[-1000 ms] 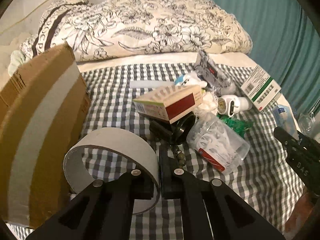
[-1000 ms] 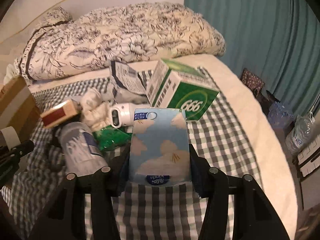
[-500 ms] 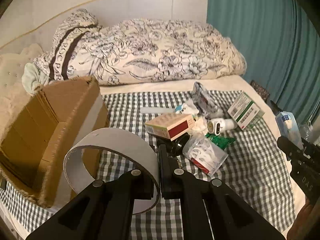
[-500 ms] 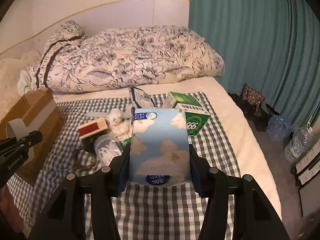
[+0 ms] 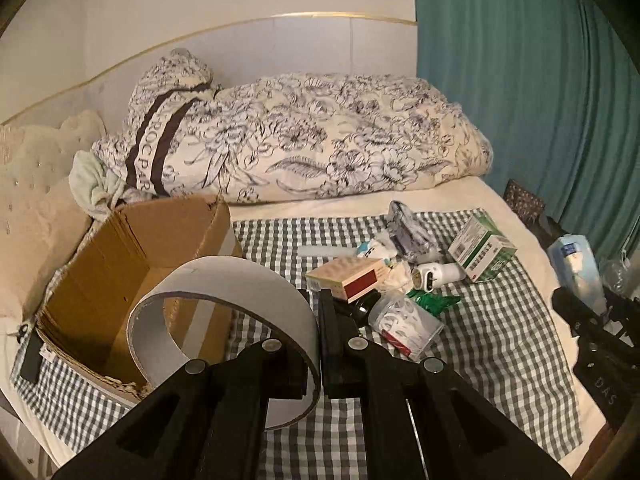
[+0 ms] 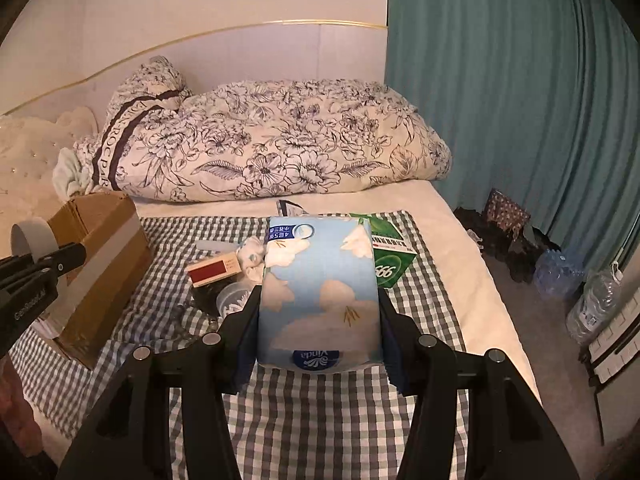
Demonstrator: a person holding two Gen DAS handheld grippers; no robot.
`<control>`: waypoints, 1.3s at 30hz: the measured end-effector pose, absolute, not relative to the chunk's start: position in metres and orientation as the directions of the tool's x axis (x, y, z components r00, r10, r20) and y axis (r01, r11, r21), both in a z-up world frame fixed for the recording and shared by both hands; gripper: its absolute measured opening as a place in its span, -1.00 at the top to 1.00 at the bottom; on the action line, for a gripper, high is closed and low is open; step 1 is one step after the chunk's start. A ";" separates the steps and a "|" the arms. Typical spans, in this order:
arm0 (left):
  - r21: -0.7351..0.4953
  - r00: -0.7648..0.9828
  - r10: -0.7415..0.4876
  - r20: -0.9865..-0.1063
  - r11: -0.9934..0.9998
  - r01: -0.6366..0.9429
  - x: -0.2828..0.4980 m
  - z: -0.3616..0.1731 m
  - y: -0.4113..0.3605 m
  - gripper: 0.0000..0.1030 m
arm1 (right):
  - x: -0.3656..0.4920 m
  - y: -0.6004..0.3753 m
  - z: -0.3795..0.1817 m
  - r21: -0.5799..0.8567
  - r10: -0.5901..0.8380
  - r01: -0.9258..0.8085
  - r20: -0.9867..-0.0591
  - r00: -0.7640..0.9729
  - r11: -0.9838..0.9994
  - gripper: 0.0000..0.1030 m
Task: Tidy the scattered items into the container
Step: 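Carry the tissue pack and tape roll with both tools over the cardboard box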
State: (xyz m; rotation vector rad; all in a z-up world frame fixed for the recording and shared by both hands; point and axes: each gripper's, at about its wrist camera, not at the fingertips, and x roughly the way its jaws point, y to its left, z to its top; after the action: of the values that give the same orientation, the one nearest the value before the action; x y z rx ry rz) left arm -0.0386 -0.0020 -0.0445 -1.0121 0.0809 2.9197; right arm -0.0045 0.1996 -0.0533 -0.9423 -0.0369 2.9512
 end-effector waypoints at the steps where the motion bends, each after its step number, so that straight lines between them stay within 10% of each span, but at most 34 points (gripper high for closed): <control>1: 0.044 -0.792 0.027 -0.609 -0.997 -0.068 -0.036 -0.040 -0.002 0.91 | -0.003 0.199 -0.051 -0.033 0.043 -0.029 -0.574 -0.817 -0.999 0.00; 39: 0.041 -0.799 -0.105 -0.593 -0.994 0.099 -0.053 -0.007 -0.178 0.91 | -0.023 0.050 -0.009 0.010 -0.211 0.244 -0.534 -0.818 -0.970 0.00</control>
State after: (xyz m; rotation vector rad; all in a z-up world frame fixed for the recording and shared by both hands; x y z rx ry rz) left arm -0.0527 -0.1779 -0.0066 -1.0174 0.0132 3.0858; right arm -0.0228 0.0496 -0.0090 -0.9419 -0.0999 3.2456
